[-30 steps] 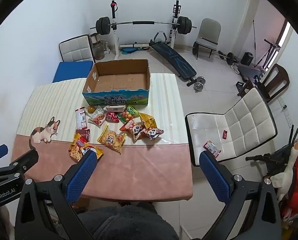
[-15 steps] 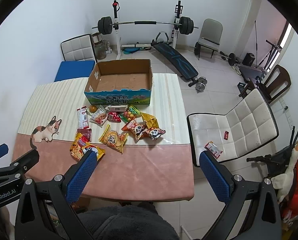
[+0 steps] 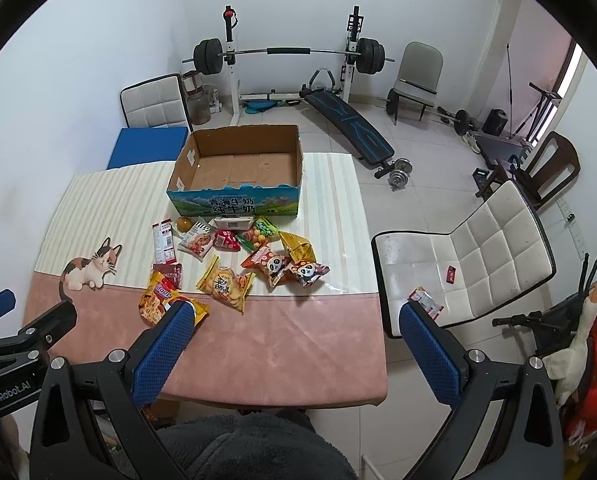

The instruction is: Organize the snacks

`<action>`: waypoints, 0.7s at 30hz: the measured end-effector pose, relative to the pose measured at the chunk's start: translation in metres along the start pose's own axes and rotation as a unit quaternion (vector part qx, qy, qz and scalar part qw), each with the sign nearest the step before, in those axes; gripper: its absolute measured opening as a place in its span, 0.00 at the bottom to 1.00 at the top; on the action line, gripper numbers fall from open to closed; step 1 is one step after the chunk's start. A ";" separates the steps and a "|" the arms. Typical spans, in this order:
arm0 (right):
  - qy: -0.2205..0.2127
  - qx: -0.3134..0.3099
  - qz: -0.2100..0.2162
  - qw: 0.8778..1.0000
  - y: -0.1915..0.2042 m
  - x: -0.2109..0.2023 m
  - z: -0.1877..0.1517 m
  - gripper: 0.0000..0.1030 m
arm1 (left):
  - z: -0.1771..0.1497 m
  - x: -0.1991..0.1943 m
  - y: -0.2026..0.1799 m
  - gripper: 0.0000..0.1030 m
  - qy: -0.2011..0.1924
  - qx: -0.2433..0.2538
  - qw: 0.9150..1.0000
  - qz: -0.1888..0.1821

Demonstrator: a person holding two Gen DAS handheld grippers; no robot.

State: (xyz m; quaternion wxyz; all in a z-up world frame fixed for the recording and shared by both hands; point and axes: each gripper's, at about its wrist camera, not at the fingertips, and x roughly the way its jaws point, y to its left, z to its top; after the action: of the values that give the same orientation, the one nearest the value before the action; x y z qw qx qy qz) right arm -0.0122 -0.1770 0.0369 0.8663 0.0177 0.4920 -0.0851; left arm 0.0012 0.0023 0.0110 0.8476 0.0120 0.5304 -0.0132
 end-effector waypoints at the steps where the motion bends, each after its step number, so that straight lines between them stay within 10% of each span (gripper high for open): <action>1: 0.000 0.000 0.000 1.000 0.000 0.000 0.000 1.00 | 0.001 0.000 0.000 1.00 -0.001 0.000 1.000 0.000; 21: -0.006 -0.003 0.001 1.000 0.002 -0.002 0.003 1.00 | 0.000 0.000 -0.001 1.00 -0.002 -0.001 1.000 0.000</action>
State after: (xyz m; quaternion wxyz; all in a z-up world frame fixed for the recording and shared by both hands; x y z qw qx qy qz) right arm -0.0100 -0.1753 0.0399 0.8696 0.0153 0.4866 -0.0825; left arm 0.0012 0.0015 0.0111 0.8488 0.0113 0.5284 -0.0127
